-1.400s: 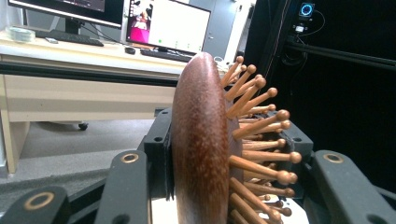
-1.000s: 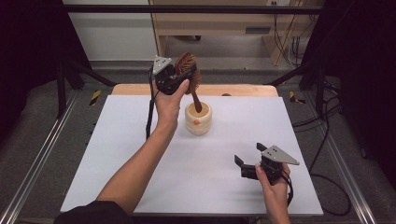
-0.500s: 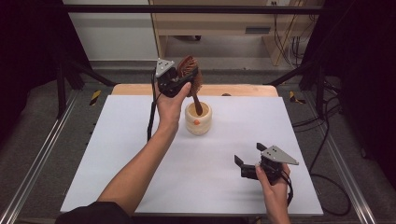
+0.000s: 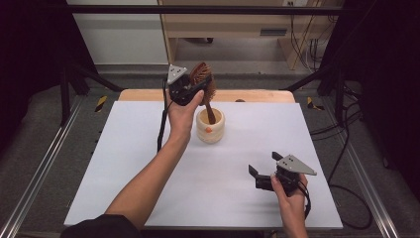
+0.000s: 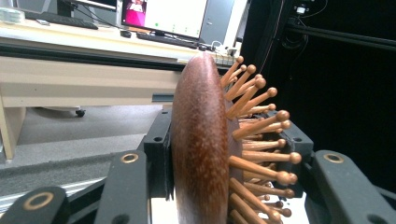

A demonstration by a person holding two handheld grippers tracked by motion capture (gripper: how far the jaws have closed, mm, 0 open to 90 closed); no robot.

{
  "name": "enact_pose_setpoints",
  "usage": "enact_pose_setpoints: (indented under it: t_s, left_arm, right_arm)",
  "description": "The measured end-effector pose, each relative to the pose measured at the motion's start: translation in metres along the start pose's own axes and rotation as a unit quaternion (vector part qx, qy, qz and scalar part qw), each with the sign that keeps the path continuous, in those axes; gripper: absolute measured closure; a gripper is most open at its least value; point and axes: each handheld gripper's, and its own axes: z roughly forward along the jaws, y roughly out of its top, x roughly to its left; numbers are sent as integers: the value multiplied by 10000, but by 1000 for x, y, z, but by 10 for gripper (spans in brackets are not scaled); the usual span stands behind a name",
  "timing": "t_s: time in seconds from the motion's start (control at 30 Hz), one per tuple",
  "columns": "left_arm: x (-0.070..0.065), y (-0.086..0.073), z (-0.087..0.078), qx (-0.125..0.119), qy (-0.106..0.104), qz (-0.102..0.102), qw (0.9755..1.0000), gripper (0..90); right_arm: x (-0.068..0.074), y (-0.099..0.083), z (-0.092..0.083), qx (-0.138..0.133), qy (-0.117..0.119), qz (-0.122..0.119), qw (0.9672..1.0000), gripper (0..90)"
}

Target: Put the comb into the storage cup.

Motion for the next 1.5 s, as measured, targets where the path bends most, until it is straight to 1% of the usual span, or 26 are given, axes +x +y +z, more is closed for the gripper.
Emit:
enact_pose_setpoints:
  t_s: [0.23, 0.43, 0.97, 1.5]
  left_arm:
    - [0, -4, 1, 56, -6, 36, 10000, 504]
    - [1, -7, 1, 86, 4, 15, 10000, 504]
    - [-3, -11, 3, 140, -35, 41, 9999, 503]
    - [-1, -16, 5, 175, -33, -6, 9998, 503]
  right_arm:
    - [0, 0, 0, 6, -8, -14, 10000, 32]
    - [0, 0, 0, 16, 2, -45, 10000, 32]
    - [1, 0, 1, 13, -10, -40, 10000, 32]
    - [1, 0, 1, 19, -7, -36, 10000, 32]
